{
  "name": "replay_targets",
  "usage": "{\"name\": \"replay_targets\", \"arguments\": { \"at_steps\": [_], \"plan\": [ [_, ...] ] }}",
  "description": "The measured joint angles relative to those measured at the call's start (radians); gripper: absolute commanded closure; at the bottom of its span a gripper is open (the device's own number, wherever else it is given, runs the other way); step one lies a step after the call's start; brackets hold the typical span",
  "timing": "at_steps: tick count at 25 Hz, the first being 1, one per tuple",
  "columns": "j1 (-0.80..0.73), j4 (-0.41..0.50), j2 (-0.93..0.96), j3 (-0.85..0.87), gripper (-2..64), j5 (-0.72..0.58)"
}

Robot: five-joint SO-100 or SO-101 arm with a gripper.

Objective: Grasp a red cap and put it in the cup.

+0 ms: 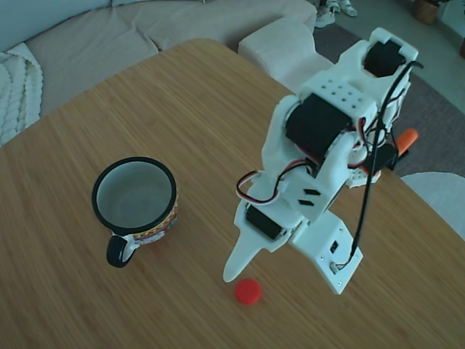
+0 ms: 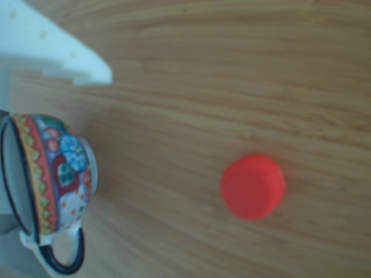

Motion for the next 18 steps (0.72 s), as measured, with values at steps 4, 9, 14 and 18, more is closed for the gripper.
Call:
{"name": "replay_targets", "arguments": {
  "at_steps": [4, 9, 14, 18],
  "plan": [
    [-0.008, 0.054, -0.084, -0.067, 12.5, 0.000],
    [-0.009, 0.101, -0.132, -0.121, 11.9, 0.002],
    [-0.006, 0.095, -0.170, -0.170, 11.8, -0.011],
    [0.006, 0.095, -0.235, -0.225, 11.8, -0.014]
  ]
}}
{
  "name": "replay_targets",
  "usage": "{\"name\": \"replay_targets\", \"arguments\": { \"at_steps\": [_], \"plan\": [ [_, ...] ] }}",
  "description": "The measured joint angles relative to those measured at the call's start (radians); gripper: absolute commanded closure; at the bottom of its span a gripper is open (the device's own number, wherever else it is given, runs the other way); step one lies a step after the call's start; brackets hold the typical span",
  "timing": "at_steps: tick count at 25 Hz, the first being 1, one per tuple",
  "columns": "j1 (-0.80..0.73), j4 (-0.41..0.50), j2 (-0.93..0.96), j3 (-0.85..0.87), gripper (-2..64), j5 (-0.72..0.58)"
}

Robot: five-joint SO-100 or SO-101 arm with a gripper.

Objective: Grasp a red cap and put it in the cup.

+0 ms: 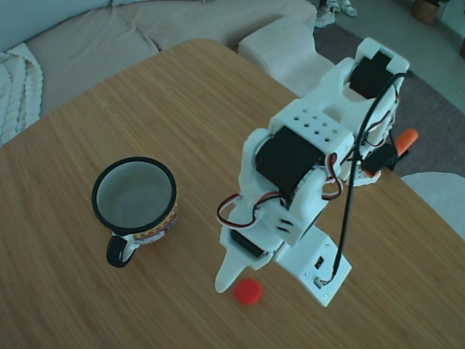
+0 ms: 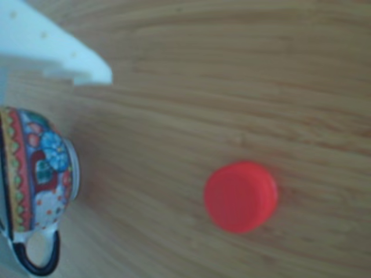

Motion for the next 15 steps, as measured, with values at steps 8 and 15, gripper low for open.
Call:
{"name": "replay_targets", "arguments": {
  "at_steps": [8, 15],
  "plan": [
    [-0.006, -0.008, -0.098, -0.029, 11.9, 0.000],
    [-0.008, -0.094, -0.153, -0.025, 12.0, 0.006]
  ]
}}
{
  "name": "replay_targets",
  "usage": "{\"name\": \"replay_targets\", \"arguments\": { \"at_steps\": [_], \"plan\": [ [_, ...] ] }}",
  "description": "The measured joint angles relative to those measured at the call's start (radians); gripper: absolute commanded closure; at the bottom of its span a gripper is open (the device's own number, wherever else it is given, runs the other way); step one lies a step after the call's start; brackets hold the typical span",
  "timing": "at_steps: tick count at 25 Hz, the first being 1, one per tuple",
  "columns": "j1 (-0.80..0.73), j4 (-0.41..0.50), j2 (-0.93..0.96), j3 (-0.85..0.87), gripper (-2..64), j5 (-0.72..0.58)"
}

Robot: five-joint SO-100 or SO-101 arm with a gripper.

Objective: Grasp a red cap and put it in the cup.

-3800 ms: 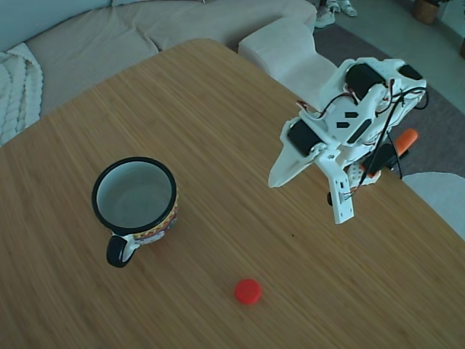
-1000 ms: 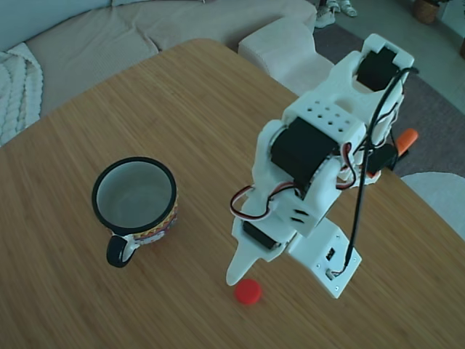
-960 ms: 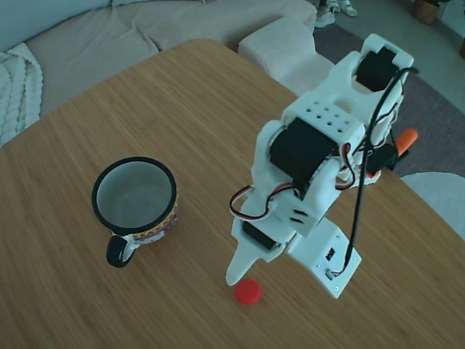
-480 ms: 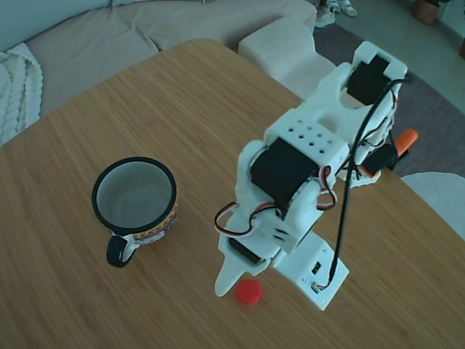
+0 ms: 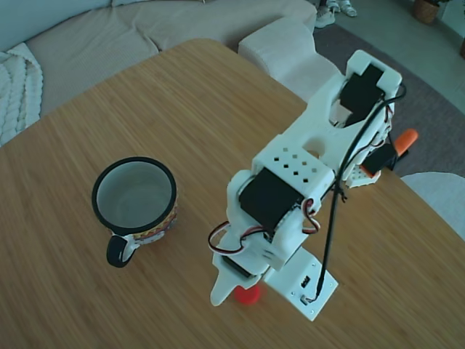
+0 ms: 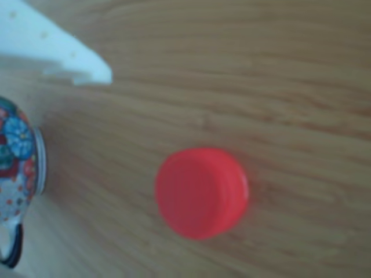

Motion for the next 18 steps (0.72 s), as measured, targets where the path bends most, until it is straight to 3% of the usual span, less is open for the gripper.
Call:
{"name": "replay_targets", "arguments": {
  "at_steps": [18],
  "plan": [
    [-0.060, -0.087, -0.015, 0.118, 12.4, -0.008]
  ]
}}
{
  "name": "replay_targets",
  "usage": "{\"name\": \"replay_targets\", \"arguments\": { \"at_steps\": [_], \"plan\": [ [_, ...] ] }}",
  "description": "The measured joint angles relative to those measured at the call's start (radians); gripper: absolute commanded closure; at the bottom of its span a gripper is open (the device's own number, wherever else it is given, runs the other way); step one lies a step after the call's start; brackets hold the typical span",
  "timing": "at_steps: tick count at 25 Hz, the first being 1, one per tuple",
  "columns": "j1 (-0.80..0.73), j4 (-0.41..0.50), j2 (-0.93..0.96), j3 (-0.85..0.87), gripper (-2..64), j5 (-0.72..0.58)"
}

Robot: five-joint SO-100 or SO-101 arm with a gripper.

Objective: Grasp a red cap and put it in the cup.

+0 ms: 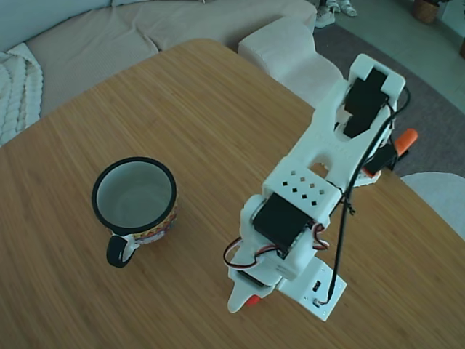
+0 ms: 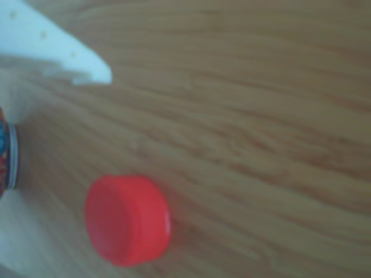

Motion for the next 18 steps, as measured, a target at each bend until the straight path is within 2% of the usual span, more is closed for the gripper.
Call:
{"name": "replay_targets", "arguments": {
  "at_steps": [18],
  "plan": [
    [0.006, -0.002, -0.064, 0.000, 12.5, 0.008]
  ]
}}
